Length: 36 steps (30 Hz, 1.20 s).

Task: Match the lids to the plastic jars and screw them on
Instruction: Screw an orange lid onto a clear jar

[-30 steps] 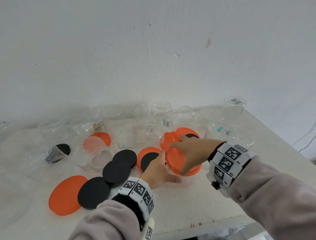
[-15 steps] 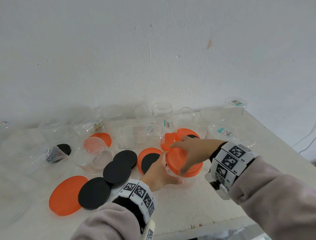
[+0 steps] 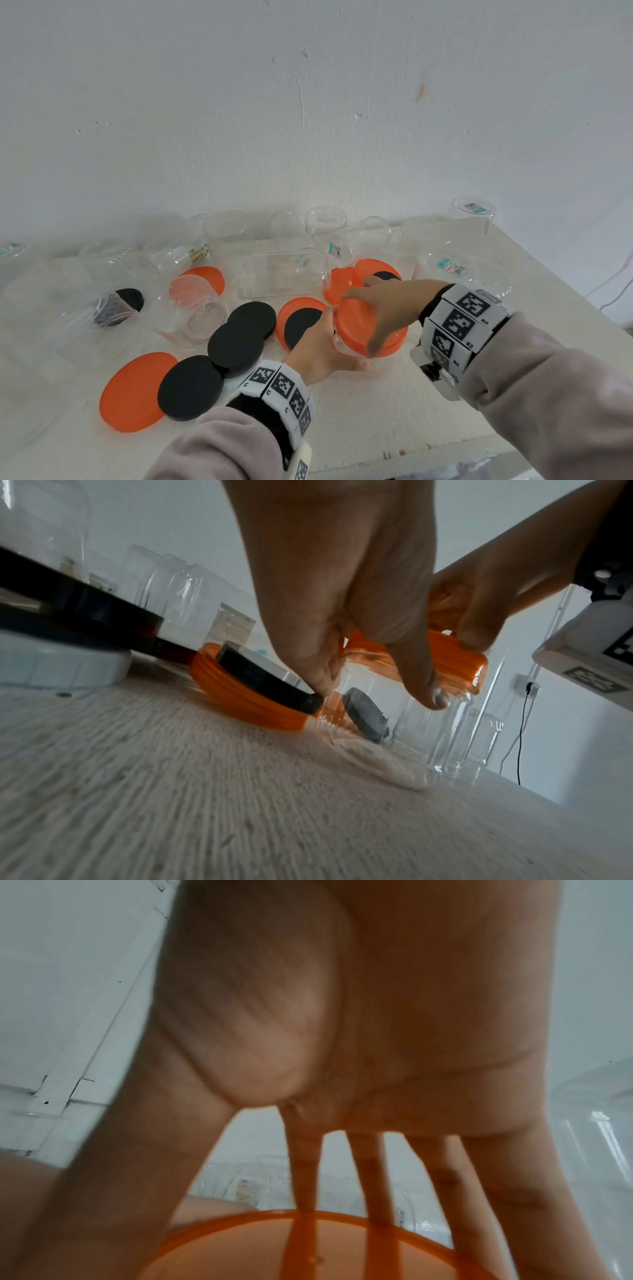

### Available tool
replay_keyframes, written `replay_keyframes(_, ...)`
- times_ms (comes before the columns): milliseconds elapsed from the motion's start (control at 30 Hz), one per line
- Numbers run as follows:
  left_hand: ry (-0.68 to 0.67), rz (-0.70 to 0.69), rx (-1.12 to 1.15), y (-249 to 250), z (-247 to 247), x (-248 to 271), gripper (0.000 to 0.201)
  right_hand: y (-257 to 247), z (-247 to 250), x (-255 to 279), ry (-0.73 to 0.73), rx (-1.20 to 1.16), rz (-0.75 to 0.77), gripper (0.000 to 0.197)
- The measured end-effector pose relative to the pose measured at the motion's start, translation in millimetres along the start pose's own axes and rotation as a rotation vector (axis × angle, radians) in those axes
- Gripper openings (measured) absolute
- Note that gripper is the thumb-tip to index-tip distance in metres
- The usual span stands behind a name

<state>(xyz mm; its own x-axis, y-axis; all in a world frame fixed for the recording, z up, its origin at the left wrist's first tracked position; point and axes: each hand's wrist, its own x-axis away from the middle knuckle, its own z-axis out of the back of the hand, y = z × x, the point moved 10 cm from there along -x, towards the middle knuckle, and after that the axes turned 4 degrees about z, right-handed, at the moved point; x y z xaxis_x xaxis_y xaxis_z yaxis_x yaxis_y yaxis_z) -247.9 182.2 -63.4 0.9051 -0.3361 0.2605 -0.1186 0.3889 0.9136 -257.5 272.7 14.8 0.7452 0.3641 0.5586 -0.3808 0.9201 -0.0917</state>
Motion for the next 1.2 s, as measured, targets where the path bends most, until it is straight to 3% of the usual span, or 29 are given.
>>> replay_keyframes(200, -0.018, -0.018, 0.020, 0.4, -1.1, 0.3, 0.110, 7.7, 3.3, -0.5, 0.070, 0.016, -0.097, 0.104)
replay_keyframes(300, -0.023, -0.016, 0.036, 0.4, -1.9, 0.7, 0.115, 1.7, 2.6, 1.5, 0.029, 0.010, -0.033, 0.106)
replay_keyframes(433, -0.021, -0.004, 0.030, -0.9, -1.5, 0.9, 0.118, -8.6, 1.2, 2.7, -0.005, -0.027, 0.050, 0.096)
replay_keyframes(733, -0.014, -0.017, -0.012, 2.9, -0.7, 2.5, 0.105, 3.3, 5.4, -0.8, 0.044, 0.021, -0.075, 0.098)
replay_keyframes(833, -0.008, -0.011, -0.019, 3.7, -0.2, 2.6, 0.107, -3.1, 3.7, 2.1, -0.007, 0.014, -0.014, 0.106)
replay_keyframes(967, -0.009, -0.005, -0.027, 3.4, 0.0, 2.4, 0.108, -7.4, 2.1, 2.3, -0.015, 0.014, 0.031, 0.100)
replay_keyframes(1200, -0.019, -0.006, -0.043, 3.9, -0.7, 3.4, 0.110, 4.1, 4.2, -1.1, 0.079, -0.004, -0.086, 0.097)
